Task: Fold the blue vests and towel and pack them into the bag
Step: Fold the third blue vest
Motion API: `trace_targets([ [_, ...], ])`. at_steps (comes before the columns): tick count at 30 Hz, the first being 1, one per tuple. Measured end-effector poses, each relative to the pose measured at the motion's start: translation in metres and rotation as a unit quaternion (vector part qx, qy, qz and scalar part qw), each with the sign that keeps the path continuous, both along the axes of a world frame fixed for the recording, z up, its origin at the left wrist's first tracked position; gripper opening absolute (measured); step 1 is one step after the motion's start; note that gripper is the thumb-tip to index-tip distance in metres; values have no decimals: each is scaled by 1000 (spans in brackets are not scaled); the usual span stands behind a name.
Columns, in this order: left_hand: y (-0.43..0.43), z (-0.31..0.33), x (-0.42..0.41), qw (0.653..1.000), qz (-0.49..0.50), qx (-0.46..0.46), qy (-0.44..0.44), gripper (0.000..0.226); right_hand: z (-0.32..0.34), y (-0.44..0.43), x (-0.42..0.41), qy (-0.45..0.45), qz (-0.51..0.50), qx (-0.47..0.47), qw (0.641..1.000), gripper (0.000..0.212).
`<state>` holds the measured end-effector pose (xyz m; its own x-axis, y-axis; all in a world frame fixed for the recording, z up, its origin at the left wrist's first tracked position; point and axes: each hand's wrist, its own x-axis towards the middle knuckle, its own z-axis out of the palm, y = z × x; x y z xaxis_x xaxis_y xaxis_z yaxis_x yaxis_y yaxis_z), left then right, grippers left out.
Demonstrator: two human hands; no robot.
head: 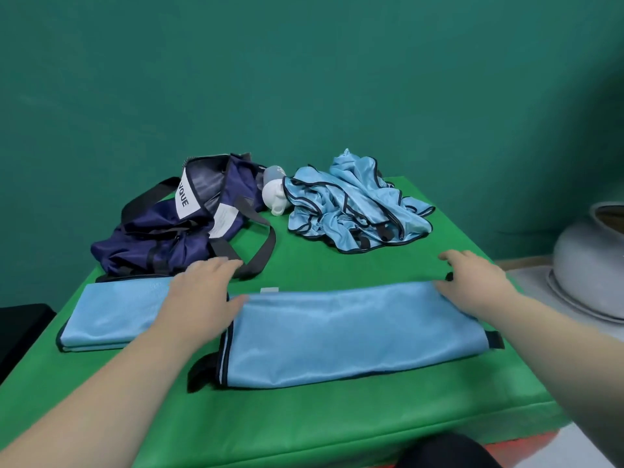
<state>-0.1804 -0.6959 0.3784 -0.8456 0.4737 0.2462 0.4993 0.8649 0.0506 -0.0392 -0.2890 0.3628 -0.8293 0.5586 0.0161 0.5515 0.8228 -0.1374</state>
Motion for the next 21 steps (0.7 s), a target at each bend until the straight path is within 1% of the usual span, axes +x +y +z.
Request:
trace_targets([
  [1,3,-6,4,999,-22,5,30,55,-5,-8,-1,9,10,28,1000,57],
  [2,7,-11,12,997,-57,25,49,53,-9,-18,-1,29,32,48,998,58],
  [3,12,-18,23,993,-98,44,53,50,-13,-32,1,49,66,61,995,56],
  [4,17,-26,34,988,-143,42,48,46,-17,-47,3,55,104,68,991,53],
  [5,21,-36,43,983,-179,19,36,44,-23,-62,5,47,137,69,987,55],
  [6,27,-44,50,980,-196,-14,10,47,-29,-76,6,28,160,62,985,62],
  [7,31,-49,54,979,-193,-50,-37,56,-36,-87,6,1,169,50,984,68],
  [9,32,-59,51,974,-160,-95,-131,81,-51,-96,6,-56,154,23,986,69],
  [10,29,-64,46,971,-140,-116,-154,90,-57,-95,7,-73,146,9,986,72],
  [12,22,-68,38,971,-119,-131,-164,101,-63,-89,9,-79,141,-8,987,82],
  [13,18,-70,35,970,-111,-131,-170,107,-65,-85,10,-76,143,-11,987,83],
  [17,7,-69,38,969,-86,-112,-200,107,-67,-80,8,-77,149,-3,986,77],
  [21,6,-72,54,969,-84,-82,-219,115,-63,-66,4,-82,178,5,981,82],
])
